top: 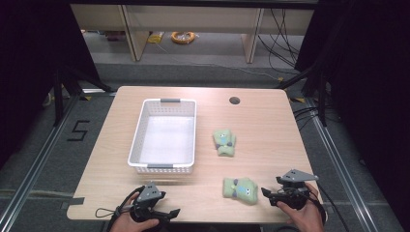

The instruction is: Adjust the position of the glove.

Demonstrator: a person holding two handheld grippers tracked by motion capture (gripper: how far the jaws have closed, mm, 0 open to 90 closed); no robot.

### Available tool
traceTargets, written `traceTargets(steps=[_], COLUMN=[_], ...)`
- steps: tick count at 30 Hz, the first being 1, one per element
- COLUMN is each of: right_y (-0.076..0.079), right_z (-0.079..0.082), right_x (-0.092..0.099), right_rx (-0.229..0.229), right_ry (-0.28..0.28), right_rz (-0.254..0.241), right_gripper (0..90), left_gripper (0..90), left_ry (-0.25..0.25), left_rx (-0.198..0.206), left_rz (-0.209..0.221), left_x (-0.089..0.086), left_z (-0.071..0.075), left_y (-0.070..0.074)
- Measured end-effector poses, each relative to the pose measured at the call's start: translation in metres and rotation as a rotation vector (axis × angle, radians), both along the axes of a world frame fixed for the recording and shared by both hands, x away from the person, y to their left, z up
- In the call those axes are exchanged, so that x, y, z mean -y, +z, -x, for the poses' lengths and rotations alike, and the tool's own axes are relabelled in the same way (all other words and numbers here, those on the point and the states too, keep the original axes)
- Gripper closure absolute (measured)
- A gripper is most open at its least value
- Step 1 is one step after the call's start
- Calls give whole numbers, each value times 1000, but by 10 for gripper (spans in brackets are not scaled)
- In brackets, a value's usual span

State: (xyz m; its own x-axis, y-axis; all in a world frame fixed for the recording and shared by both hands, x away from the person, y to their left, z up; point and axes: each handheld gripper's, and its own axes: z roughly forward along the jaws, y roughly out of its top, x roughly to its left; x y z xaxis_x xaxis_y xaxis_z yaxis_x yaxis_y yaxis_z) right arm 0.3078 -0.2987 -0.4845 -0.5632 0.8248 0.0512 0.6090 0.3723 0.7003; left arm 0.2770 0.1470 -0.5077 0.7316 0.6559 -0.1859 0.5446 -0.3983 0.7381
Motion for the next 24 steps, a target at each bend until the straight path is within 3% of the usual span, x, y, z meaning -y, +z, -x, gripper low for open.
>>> traceTargets(steps=[1, 2, 4, 5, 7, 8, 9, 10, 12, 14, 16, 17, 19, 20, 23, 24], right_y=[0, -1, 1, 3, 4, 4, 5, 6, 8, 9, 10, 12, 13, 13, 15, 15], right_z=[0, -1, 0, 1, 0, 1, -2, -1, -2, -4, -5, -4, -4, -4, -5, -5], right_x=[0, 0, -2, -4, -4, -7, -5, -8, -11, -13, -15, -17, -17, -18, -20, -21], right_rx=[-4, 13, -3, -21, -11, -26, 6, -27, -28, -29, -51, -48, -44, -48, -52, -63], right_ry=[4, 17, 1, -11, 7, -12, 31, 16, 27, 39, 55, 43, 67, 73, 88, 90], right_rz=[-3, 6, 3, -16, -3, -13, 20, 10, 14, 6, -3, 13, 19, 17, 17, 22], right_gripper=[287, 289, 322, 327, 329, 331, 332, 336, 343, 357, 370, 381, 402, 411, 439, 445], left_gripper=[190, 191, 191, 193, 194, 196, 197, 200, 217, 239, 241, 244, 260, 262, 285, 291], left_ry=[17, 9, 5, 4, 7, -9, -14, -4, -12, -46, -48, -49, -70, -92, -108, -124], left_rx=[-1, -8, -6, 2, -6, 18, 2, 2, -3, -2, -2, -5, 16, 21, -6, 7], left_rz=[23, 17, 1, 19, 44, 48, 61, 70, 89, 83, 63, 84, 81, 53, 85, 68], left_x=[3, 3, 4, 9, 12, 16, 19, 22, 27, 33, 40, 45, 53, 56, 70, 73], left_z=[1, 1, 1, 2, 3, 2, 3, 3, 2, 0, -1, -1, -4, -7, -12, -14], left_y=[0, 0, 0, 1, 2, 3, 5, 5, 7, 8, 8, 9, 12, 13, 17, 19])
